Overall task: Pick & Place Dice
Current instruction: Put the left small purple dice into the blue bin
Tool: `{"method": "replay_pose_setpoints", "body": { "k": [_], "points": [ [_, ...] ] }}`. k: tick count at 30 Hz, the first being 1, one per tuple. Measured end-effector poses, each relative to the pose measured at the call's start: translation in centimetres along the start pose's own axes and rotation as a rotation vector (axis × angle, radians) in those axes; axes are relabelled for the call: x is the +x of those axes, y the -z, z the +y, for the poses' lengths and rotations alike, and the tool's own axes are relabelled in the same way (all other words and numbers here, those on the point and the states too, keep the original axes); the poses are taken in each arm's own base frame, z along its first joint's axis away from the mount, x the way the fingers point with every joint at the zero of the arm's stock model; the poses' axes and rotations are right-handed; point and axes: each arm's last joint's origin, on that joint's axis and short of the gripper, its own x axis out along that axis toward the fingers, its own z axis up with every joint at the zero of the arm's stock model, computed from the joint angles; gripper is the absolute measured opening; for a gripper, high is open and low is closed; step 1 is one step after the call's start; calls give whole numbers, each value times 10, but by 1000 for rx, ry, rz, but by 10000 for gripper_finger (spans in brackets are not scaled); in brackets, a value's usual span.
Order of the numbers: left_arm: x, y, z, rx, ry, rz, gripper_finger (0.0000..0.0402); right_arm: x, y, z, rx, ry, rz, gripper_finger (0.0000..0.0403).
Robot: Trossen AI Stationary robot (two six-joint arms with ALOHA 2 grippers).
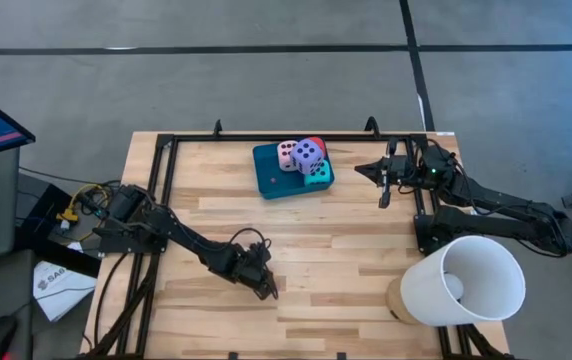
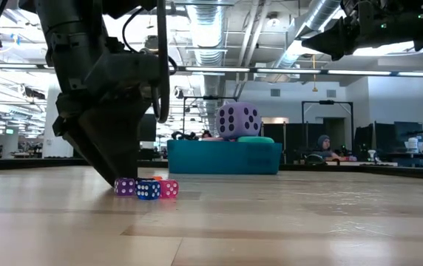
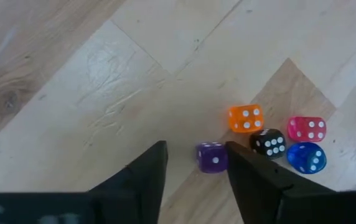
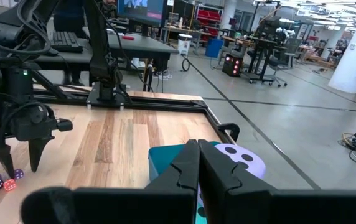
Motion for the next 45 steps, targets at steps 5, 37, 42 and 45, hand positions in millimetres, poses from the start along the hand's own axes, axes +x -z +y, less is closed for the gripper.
{"method": "replay_pose_setpoints", "body": {
  "k": [5,37,42,45],
  "points": [
    [0,0,1,2,-11,3,111,0,0,0,0,0,0,0],
    [-9,-19,10,57,-1,-15,48,0,1,0,2,-2,5,0],
    [-18,-36,19,73,-3,-34,48,0,1,0,2,-2,7,0],
    [-32,-50,25,79,15,-81,48,0,1,0,3,-2,8,0]
  ]
}}
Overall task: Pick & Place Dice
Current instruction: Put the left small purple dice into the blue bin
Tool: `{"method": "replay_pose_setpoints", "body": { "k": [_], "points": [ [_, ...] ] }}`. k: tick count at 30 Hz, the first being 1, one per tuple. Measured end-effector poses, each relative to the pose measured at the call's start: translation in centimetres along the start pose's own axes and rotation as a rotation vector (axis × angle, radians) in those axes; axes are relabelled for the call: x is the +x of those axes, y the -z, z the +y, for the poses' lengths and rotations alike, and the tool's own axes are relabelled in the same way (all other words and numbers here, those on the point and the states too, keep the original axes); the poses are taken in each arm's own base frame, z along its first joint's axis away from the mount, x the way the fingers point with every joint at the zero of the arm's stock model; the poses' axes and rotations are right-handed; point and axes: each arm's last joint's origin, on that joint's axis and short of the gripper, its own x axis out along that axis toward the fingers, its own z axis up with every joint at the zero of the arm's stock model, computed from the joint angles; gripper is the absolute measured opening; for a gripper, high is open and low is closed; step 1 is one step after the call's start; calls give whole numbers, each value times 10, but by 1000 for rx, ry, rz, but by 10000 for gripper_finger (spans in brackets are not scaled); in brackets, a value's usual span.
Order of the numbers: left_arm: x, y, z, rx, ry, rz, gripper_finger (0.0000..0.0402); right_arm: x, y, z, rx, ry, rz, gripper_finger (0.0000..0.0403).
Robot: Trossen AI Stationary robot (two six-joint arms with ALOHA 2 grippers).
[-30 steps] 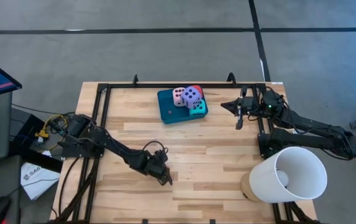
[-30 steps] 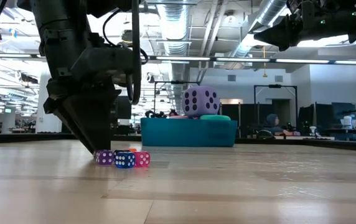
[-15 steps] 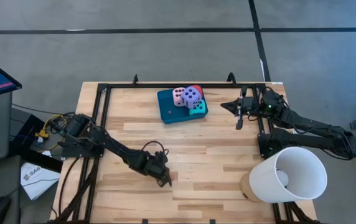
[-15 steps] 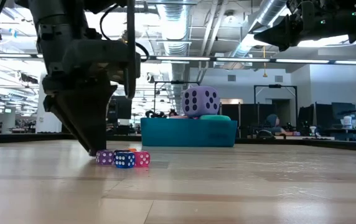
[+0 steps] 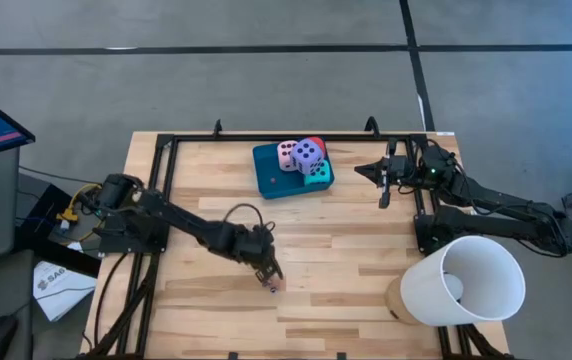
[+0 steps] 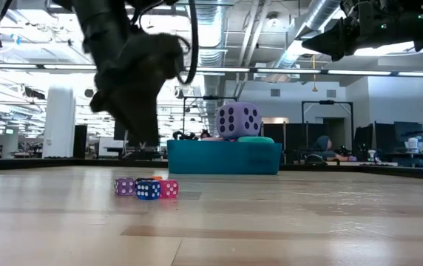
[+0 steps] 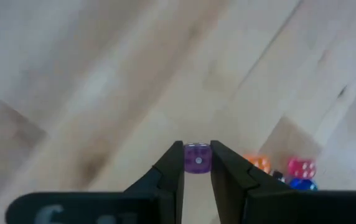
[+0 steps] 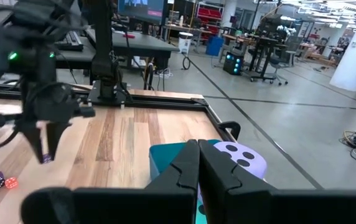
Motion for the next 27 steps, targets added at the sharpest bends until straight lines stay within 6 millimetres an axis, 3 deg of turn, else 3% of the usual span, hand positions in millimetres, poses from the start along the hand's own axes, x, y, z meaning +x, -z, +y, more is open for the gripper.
{"method": "replay_pose_setpoints", "body": {
  "k": [14,27],
  "points": [
    [-74,-63,52,2,-11,-320,49,0,0,0,-1,0,-1,0],
    [-75,-112,94,-2,-87,-507,49,0,0,0,-4,2,-2,0]
  ]
}}
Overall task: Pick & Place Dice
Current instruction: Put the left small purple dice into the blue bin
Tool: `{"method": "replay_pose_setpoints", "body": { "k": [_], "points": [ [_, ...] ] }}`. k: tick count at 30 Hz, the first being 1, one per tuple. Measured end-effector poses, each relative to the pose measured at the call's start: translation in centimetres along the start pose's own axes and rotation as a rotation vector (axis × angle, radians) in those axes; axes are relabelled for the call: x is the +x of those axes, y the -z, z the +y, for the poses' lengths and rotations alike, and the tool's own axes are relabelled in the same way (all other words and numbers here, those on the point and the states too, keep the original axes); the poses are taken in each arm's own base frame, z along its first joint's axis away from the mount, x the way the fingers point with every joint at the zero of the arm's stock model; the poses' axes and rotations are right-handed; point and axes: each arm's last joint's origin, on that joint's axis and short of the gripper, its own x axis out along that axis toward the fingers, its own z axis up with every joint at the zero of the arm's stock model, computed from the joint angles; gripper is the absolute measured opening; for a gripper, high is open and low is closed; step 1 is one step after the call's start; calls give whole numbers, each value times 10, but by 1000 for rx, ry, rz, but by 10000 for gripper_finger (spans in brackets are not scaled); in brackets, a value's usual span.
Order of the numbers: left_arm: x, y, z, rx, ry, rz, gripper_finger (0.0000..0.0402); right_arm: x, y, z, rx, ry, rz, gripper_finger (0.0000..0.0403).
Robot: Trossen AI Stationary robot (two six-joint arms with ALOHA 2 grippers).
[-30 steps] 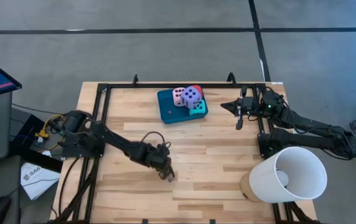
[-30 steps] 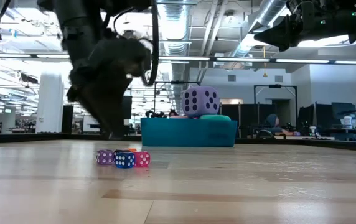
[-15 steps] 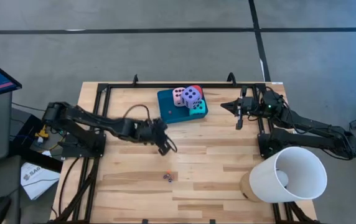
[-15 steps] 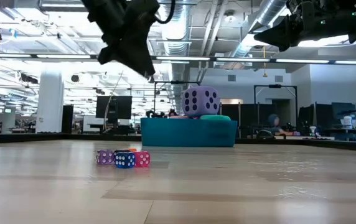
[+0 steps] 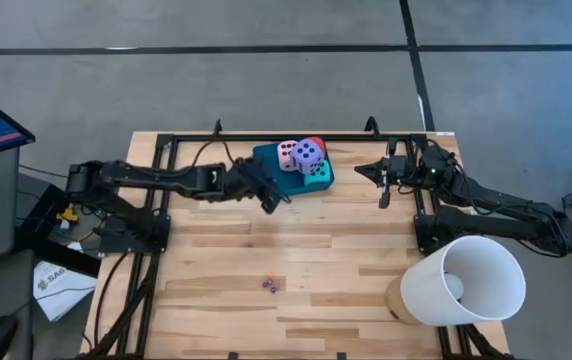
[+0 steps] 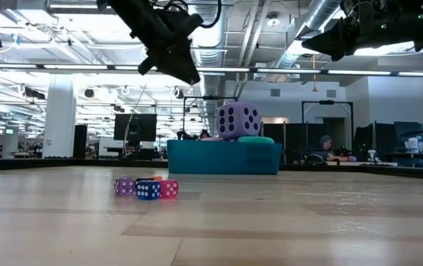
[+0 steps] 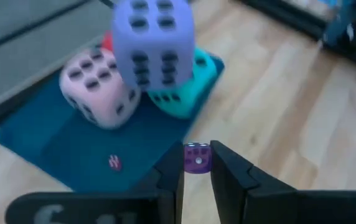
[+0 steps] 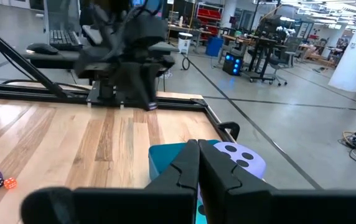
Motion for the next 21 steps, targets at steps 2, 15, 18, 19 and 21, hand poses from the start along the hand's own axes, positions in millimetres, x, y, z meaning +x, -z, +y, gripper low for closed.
{"method": "replay_pose_setpoints", "body": {
  "k": [2,15,18,19,21],
  "points": [
    [4,-4,7,-17,-31,-18,49,0,0,0,0,0,0,0],
    [63,9,23,-39,-160,36,49,0,0,0,-24,0,0,0],
    [78,15,29,-47,-187,55,49,0,0,0,-24,1,1,0],
    [82,16,31,-51,-197,64,49,0,0,0,-24,0,1,0],
    [90,20,35,-70,-215,77,49,0,0,0,-23,0,2,0]
  ]
}}
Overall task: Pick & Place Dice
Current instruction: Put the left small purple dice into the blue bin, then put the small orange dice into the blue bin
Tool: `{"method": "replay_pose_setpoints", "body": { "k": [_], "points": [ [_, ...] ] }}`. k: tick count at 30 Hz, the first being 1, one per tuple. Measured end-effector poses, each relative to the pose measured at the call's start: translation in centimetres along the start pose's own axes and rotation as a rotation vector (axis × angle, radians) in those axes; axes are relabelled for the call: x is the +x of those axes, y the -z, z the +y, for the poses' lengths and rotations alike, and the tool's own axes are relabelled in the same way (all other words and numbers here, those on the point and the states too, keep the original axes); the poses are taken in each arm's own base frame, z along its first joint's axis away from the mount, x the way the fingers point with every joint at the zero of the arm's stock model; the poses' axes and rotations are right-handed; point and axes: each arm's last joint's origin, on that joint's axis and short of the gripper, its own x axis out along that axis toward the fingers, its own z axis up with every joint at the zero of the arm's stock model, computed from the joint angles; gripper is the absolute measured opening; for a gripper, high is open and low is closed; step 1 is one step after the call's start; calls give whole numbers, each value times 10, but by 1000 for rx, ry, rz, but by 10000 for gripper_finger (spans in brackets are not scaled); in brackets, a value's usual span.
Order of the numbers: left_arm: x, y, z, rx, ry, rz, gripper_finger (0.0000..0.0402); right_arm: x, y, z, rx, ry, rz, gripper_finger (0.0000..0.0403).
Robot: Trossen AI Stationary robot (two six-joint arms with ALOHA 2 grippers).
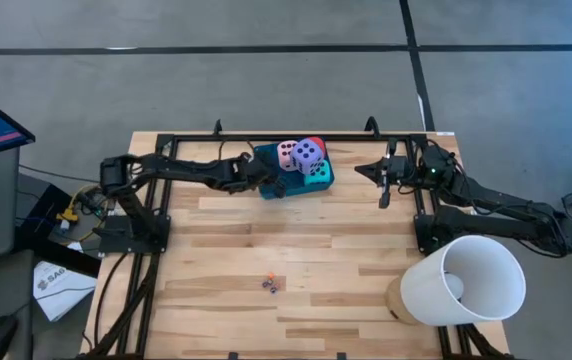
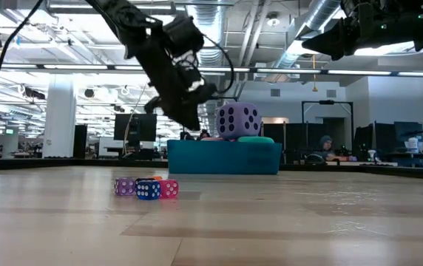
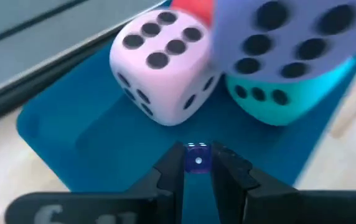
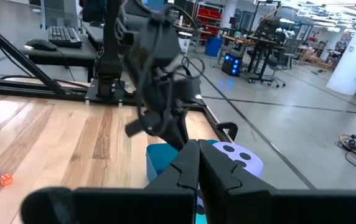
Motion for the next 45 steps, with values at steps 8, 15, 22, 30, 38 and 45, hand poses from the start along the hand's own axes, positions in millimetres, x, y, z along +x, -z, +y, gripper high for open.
{"method": "replay_pose_setpoints", "body": {
  "k": [8,15,22,30,38,45],
  "points": [
    [16,2,12,-72,-52,34,56,0,0,0,1,-1,5,0],
    [17,1,14,-88,-56,32,84,0,1,0,1,-1,5,0],
    [16,1,14,-80,-55,31,104,0,1,0,-1,-1,5,0],
    [16,1,14,-77,-55,31,102,0,1,0,0,-1,5,0],
    [9,0,10,-16,-37,25,80,0,1,0,0,-1,5,0],
    [-18,-10,7,-5,5,-17,35,0,1,0,0,-1,5,0]
  ]
}}
